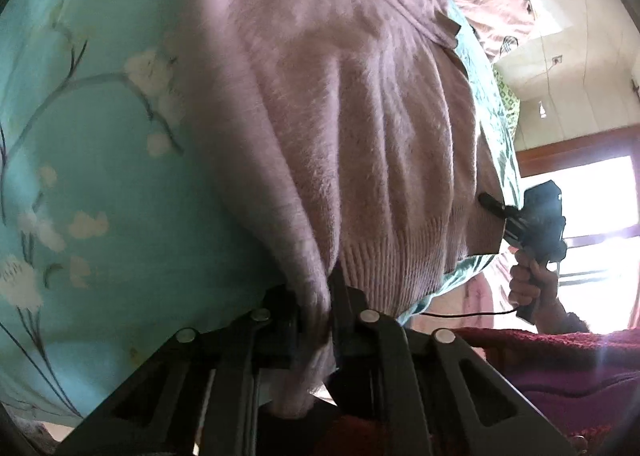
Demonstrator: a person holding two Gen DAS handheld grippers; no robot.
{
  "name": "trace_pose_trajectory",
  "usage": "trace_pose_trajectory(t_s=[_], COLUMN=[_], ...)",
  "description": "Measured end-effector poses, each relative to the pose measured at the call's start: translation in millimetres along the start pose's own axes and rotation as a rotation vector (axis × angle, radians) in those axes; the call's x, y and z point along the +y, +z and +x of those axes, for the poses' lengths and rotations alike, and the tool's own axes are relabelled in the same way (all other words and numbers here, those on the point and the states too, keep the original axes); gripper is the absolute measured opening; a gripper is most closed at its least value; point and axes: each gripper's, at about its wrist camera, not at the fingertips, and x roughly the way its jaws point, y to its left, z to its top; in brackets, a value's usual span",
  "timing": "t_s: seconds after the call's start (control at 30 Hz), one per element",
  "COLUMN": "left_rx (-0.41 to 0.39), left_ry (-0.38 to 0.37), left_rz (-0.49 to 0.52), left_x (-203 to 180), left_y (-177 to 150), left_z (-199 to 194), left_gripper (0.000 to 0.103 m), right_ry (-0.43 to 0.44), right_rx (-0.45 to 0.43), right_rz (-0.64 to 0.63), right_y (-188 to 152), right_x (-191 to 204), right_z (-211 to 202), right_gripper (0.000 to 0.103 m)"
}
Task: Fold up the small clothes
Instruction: 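Grasp the ribbed hem with both grippers and lift it toward the collar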
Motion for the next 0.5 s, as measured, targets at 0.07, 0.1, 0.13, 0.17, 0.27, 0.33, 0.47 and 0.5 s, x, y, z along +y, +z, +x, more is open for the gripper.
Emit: trace_pose_trajectory(t_s=[0.07, 0.1, 0.13, 0.17, 0.27, 0.33, 0.47, 0.5], left_rx=[-0.034, -0.037, -0.039, -0.042, -0.055, -0.084, -0.178, -0.204], left_ry=[-0.005, -0.007, -0.014, -0.034, -0.066, -0.079, -0.147, -0.161], left_rz=[0.007, 0.000, -0.013, -0.034, -0.047, -0.010, 0.004, -0.002], left_x=[0.3, 2.5, 6.8, 12.0, 14.2, 4.7, -7.0, -9.0], left_y=[-6.4, -8.4, -10.6, -12.1, -10.2, -5.8, 13.6, 20.4], left_z=[-2.8, -2.3, -0.7, 0.8, -4.4, -16.5, -52.8, -61.0], left_gripper=[0.009, 0.009, 0.008, 0.008, 0.008, 0.008, 0.008, 0.008], right_ry=[-0.003, -0.011, -0.023, -0.027, -0.018, -0.006, 0.104, 0.127], right_rx=[0.006, 0.013, 0.021, 0.026, 0.031, 0.031, -0.025, -0.041], right_rz=[-0.006, -0.008, -0.007, 0.005, 0.020, 0.007, 0.034, 0.038], right_y=[-5.0, -7.1, -10.5, -14.3, -14.4, -11.1, 3.4, 8.5], right_x=[-2.2, -7.1, -12.9, -19.5, -25.1, -19.7, -9.2, -6.4], right_z=[-9.0, -15.8, -22.6, -28.6, -34.2, -36.9, -50.6, -54.2], right_gripper=[0.006, 0.006, 0.006, 0.006, 0.005, 0.006, 0.006, 0.006])
